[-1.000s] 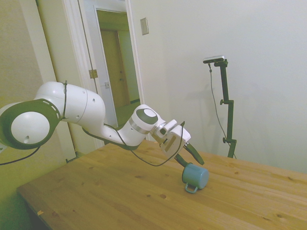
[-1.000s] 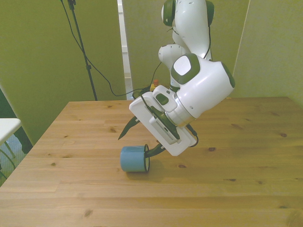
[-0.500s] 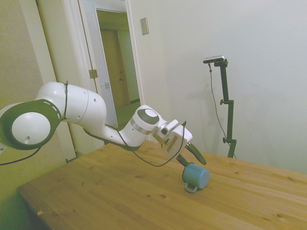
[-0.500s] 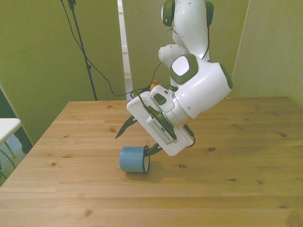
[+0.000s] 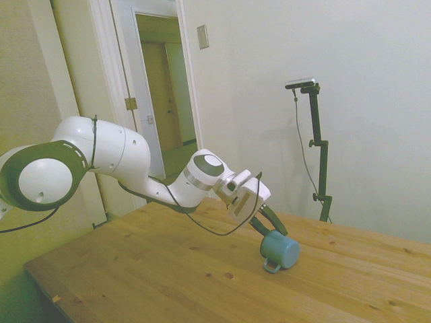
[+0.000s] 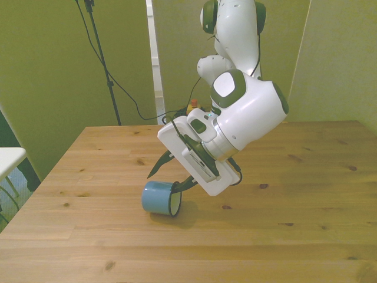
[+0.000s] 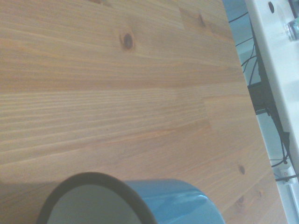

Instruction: Flip the mug upright

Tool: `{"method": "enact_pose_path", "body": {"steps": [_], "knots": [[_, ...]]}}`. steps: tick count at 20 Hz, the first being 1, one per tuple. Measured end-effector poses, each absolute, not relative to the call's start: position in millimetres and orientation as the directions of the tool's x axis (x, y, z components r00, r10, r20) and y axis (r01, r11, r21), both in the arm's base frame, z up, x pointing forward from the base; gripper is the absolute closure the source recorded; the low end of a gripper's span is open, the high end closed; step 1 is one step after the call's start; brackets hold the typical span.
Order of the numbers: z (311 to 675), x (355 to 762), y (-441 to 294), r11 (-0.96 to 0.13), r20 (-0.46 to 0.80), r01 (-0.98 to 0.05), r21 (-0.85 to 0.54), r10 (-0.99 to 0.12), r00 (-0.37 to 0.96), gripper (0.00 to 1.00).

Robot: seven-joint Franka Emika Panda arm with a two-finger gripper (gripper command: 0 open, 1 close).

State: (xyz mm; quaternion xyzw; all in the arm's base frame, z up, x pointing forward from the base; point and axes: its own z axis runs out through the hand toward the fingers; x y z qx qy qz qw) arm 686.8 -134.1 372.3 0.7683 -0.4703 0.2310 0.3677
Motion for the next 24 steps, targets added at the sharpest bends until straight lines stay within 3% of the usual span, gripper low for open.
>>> {"method": "enact_pose_path", "body": {"steps": [18, 21, 24], "knots": [[373, 692, -142, -0.225, 0.705, -0.898, 0.379, -0.558, 0.437, 1.00], [385, 689, -149, -0.229, 0.685, -0.908, 0.352, -0.598, 0.416, 1.00], [422, 682, -162, -0.241, 0.651, -0.925, 0.294, -0.657, 0.379, 1.00]]}}
